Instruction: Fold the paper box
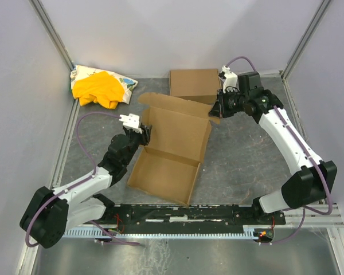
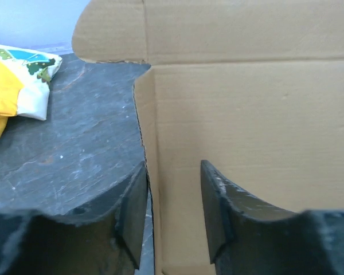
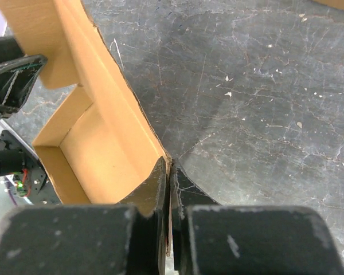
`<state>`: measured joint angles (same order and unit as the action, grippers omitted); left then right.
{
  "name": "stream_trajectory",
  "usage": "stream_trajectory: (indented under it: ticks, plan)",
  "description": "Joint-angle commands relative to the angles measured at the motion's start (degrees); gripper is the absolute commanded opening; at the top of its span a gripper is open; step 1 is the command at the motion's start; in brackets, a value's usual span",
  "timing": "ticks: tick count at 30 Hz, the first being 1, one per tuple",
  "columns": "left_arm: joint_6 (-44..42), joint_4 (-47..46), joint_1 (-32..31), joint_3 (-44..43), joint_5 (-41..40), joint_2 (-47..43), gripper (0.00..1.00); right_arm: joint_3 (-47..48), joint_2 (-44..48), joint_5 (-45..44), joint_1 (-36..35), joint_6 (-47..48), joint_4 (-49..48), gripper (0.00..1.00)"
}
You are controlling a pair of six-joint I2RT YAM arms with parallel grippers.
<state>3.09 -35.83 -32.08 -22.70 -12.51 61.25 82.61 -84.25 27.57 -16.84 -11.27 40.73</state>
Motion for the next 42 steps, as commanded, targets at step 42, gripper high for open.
stream_trajectory:
  ticks: [42]
  plan:
    - [-10.8,48.2,-0.1,-54.6,35.9,2.0,0.87,-10.6,21.4,18.4,-0.5,58.2,-1.0,0.02]
